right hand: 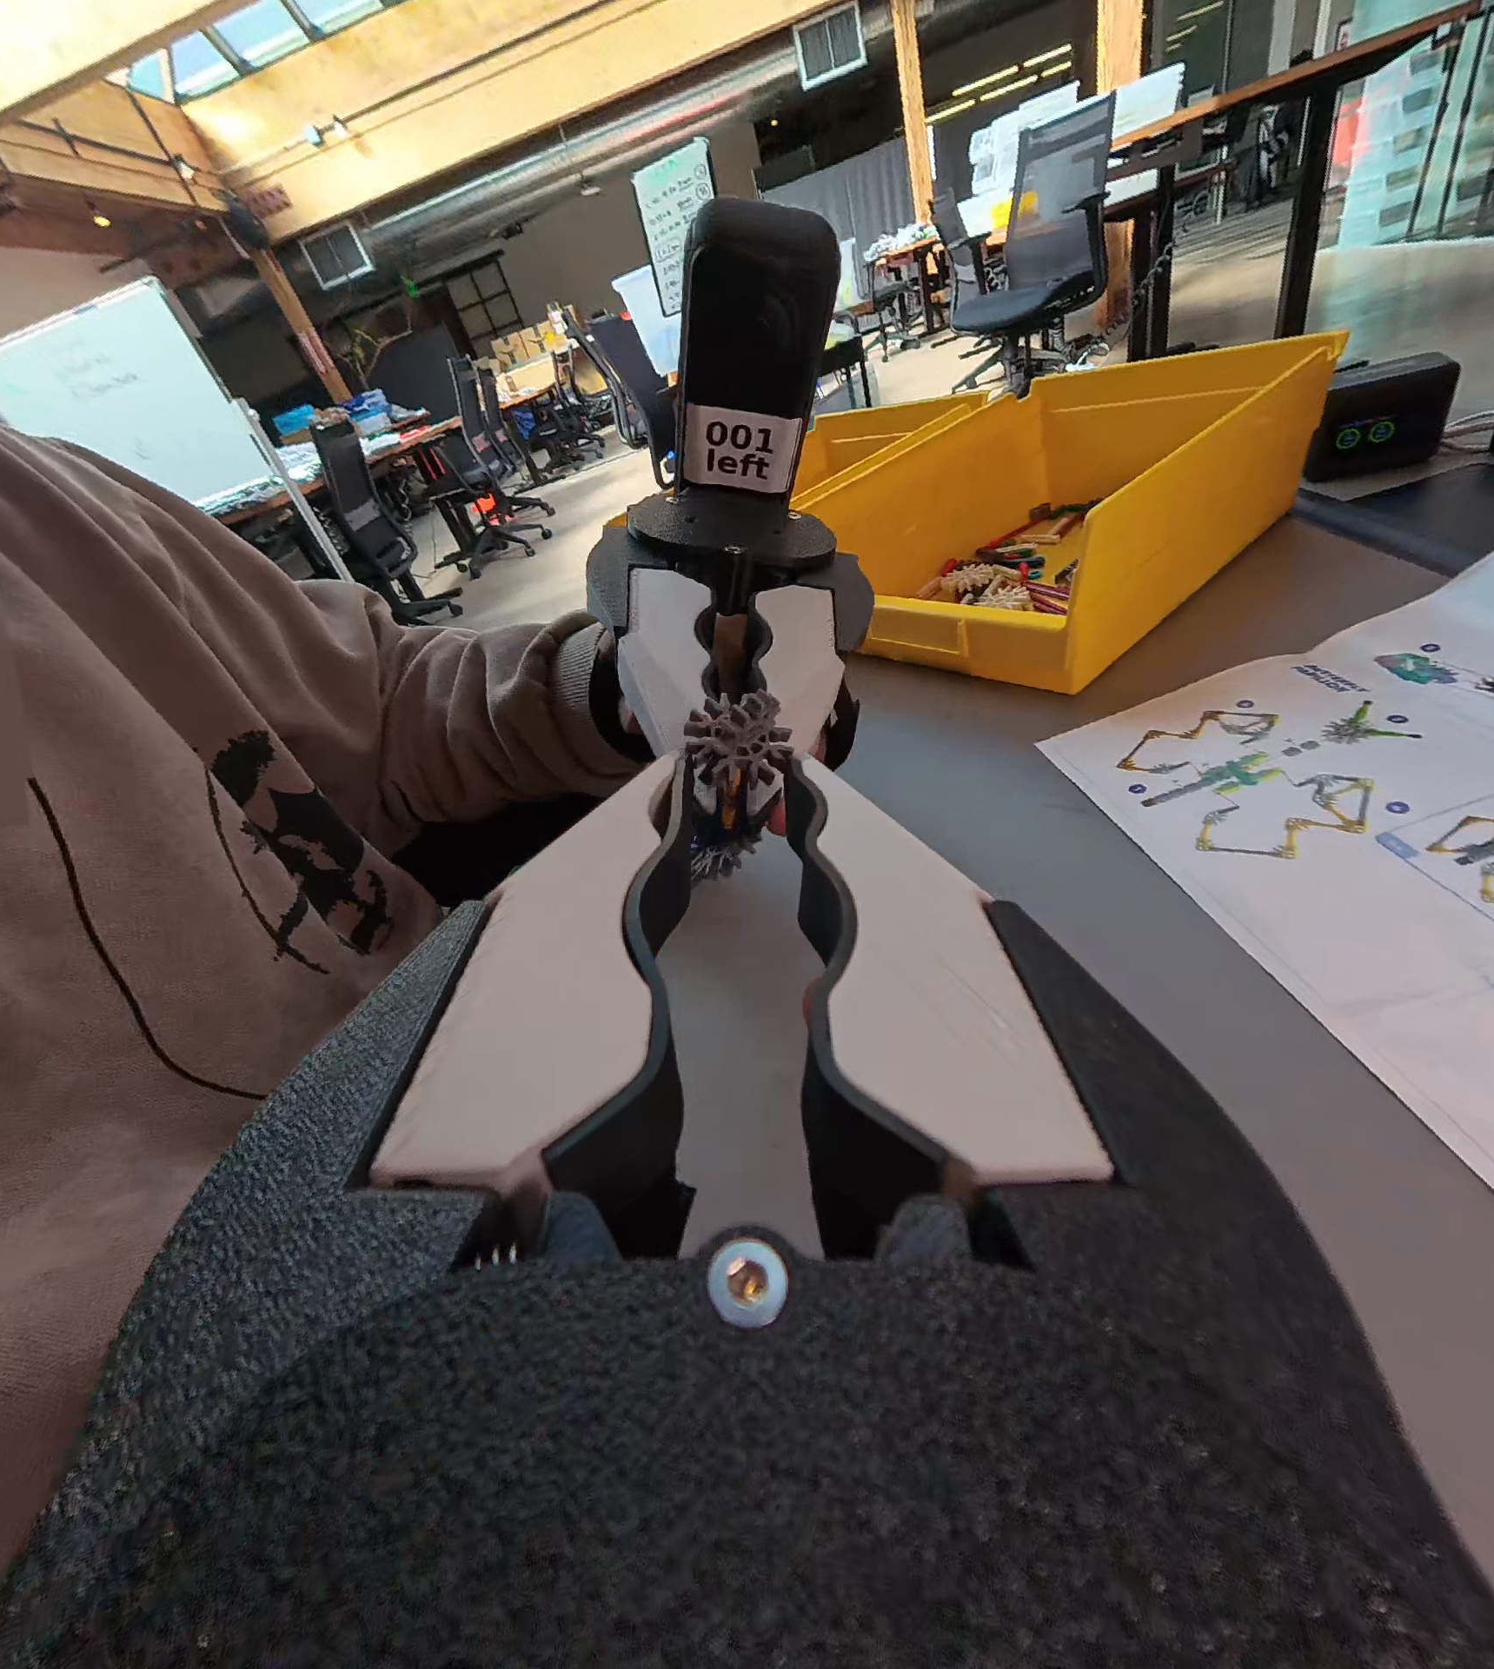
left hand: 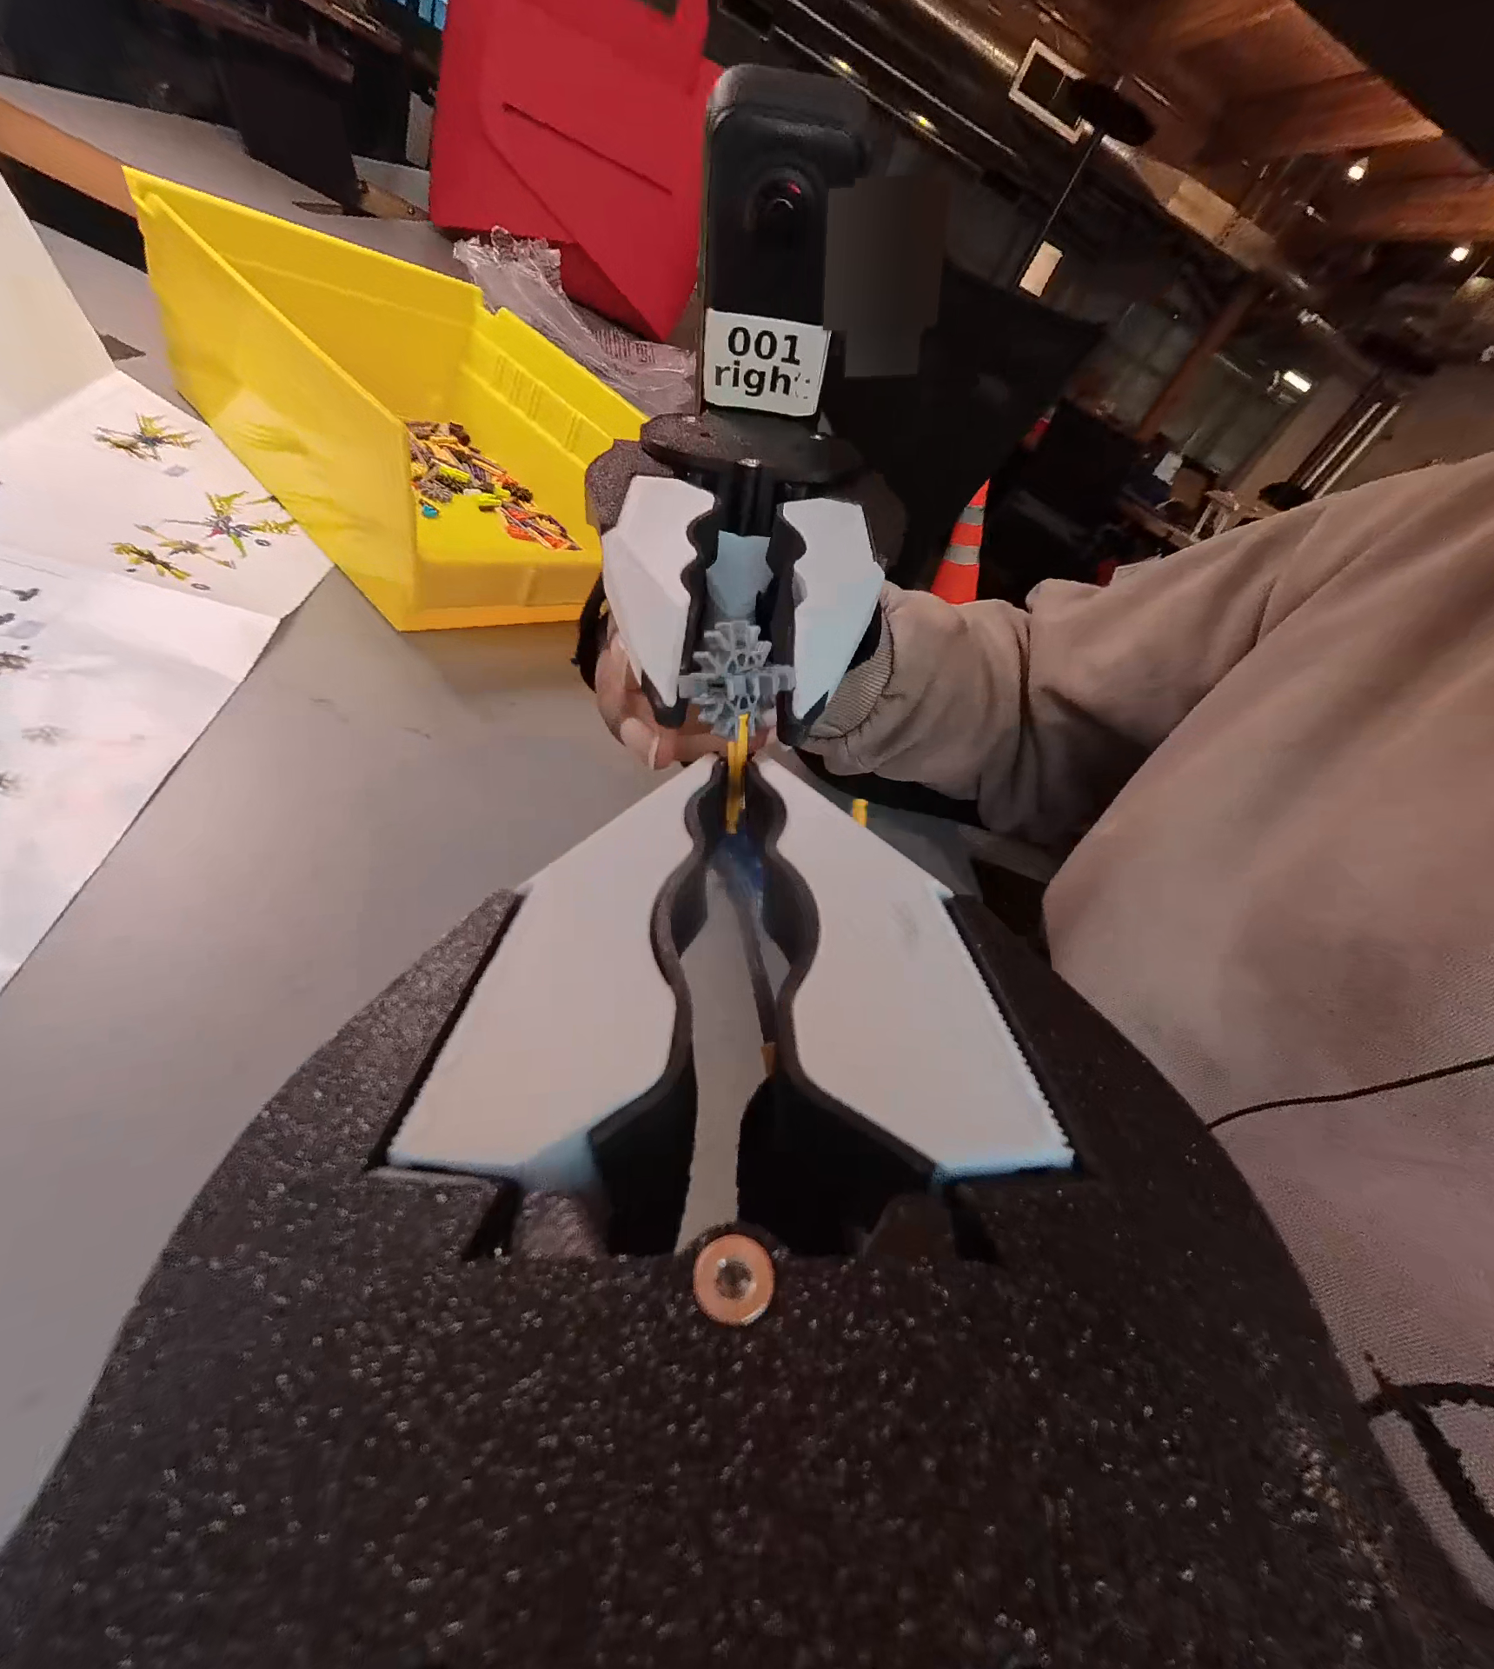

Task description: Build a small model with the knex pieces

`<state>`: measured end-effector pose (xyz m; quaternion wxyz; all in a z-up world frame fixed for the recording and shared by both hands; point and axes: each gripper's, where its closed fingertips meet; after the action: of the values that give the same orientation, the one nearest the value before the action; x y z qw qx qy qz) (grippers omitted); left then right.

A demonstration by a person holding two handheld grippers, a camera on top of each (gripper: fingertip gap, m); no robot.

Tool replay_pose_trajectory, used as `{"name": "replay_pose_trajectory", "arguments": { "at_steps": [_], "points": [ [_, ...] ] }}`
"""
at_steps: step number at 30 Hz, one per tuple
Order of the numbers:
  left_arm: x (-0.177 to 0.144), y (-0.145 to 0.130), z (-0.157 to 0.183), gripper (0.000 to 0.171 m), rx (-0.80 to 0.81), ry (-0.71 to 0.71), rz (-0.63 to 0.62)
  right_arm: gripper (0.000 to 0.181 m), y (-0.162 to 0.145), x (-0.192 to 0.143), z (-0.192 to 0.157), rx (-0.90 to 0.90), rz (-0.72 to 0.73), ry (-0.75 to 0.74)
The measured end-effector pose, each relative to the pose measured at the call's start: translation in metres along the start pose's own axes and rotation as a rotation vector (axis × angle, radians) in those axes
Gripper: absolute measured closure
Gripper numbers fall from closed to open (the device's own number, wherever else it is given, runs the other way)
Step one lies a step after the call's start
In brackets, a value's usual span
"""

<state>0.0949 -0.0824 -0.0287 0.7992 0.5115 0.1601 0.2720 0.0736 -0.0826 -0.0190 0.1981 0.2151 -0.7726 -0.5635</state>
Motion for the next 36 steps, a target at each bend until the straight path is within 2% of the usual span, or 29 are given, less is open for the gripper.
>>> {"name": "replay_pose_trajectory", "arguments": {
  "at_steps": [8, 9, 11, 12, 16, 18, 22, 29, 36],
  "points": [
    [0.0, 0.002, 0.002, 0.17, 0.121, 0.037, -0.002, 0.166, 0.002, 0.003, -0.003, 0.381, 0.119, 0.115],
    [0.0, 0.003, 0.0, 0.169, 0.137, 0.051, 0.003, 0.18, 0.001, 0.003, -0.003, 0.436, 0.127, 0.132],
    [-0.001, 0.004, -0.002, 0.17, 0.149, 0.064, 0.005, 0.181, 0.002, 0.003, -0.002, 0.538, 0.178, 0.161],
    [-0.001, 0.003, -0.002, 0.17, 0.157, 0.066, -0.002, 0.181, 0.001, 0.004, -0.002, 0.533, 0.177, 0.16],
    [-0.002, 0.005, -0.002, 0.169, 0.162, 0.082, -0.003, 0.179, 0.004, 0.004, -0.002, 0.408, 0.142, 0.108],
    [-0.002, 0.003, -0.006, 0.169, 0.166, 0.107, -0.02, 0.178, 0.0, 0.003, 0.003, 0.292, 0.1, 0.054],
    [-0.003, -0.002, -0.008, 0.169, 0.134, 0.108, -0.035, 0.162, -0.004, 0.002, 0.012, 0.004, 0.009, -0.058],
    [0.0, -0.008, -0.003, 0.169, 0.081, 0.048, -0.051, 0.16, -0.002, 0.001, 0.004, -0.34, -0.067, -0.108],
    [0.01, -0.02, 0.0, 0.169, 0.059, 0.013, -0.105, 0.158, -0.007, -0.002, -0.005, -0.598, -0.146, -0.125]
  ]
}}
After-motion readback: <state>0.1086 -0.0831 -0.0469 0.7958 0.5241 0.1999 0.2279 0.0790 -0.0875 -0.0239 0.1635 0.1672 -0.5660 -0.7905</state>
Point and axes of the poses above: each gripper's, where its closed fingertips meet, x out along the fingers, y out of its top, z = x × y across the jaws, and after that the axes turned 8 degrees about z, right-handed
